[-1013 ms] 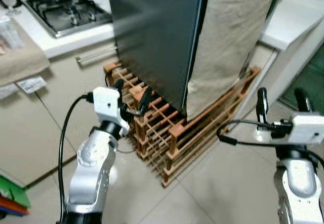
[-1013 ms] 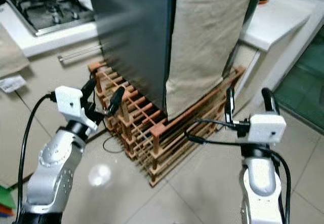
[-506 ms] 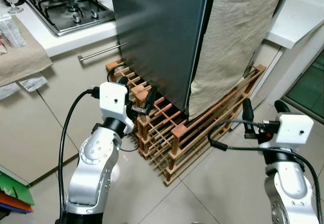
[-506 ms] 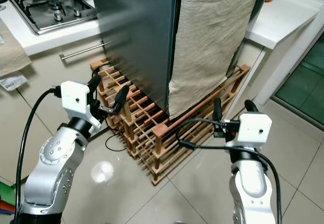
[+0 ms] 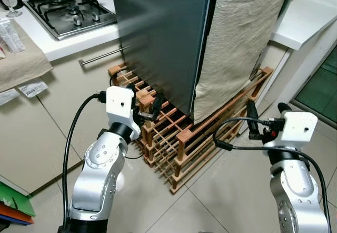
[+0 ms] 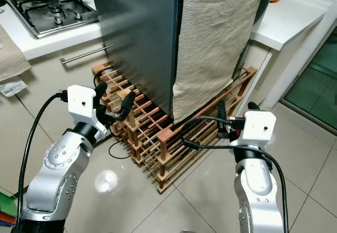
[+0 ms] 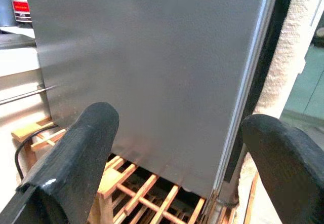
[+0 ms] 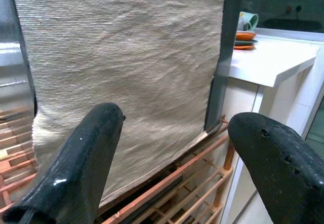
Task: Restocking fridge
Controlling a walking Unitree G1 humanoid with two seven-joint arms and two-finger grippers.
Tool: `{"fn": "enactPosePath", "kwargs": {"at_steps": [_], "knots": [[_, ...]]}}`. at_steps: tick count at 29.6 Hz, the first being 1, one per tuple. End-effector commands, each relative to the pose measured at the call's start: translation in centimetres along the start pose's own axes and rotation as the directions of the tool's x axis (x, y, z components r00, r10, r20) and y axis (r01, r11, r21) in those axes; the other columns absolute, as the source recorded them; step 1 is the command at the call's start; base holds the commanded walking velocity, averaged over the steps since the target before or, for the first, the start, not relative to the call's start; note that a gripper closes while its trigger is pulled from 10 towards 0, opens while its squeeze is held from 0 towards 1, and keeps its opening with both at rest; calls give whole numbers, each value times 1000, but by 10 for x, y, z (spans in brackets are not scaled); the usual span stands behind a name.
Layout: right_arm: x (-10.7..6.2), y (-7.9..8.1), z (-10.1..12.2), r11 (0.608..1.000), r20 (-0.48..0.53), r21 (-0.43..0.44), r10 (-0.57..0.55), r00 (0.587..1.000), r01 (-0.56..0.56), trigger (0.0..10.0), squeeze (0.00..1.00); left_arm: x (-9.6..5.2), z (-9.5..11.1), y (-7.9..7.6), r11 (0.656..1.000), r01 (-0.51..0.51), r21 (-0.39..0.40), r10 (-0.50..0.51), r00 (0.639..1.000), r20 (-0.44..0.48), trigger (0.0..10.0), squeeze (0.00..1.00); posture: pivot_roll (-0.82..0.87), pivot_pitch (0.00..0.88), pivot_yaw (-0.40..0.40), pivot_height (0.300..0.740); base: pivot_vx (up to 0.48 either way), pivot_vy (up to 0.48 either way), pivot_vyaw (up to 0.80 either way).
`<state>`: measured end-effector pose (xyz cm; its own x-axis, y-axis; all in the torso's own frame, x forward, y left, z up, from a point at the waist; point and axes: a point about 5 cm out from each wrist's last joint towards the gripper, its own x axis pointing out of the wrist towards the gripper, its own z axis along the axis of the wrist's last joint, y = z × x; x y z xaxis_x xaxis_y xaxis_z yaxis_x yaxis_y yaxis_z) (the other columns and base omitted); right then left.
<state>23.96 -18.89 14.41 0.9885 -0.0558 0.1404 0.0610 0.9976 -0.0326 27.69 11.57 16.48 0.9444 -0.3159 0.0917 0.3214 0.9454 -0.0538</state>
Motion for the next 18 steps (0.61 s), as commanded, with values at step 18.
{"fn": "enactPosePath", "kwargs": {"at_steps": [18], "knots": [[9, 5, 2, 999, -3, -17, 48, 999, -48, 10000, 75, 19, 1, 4, 999, -22, -42, 22, 1000, 3, 10000, 0, -149, 0, 0, 740, 0, -335, 0]]}}
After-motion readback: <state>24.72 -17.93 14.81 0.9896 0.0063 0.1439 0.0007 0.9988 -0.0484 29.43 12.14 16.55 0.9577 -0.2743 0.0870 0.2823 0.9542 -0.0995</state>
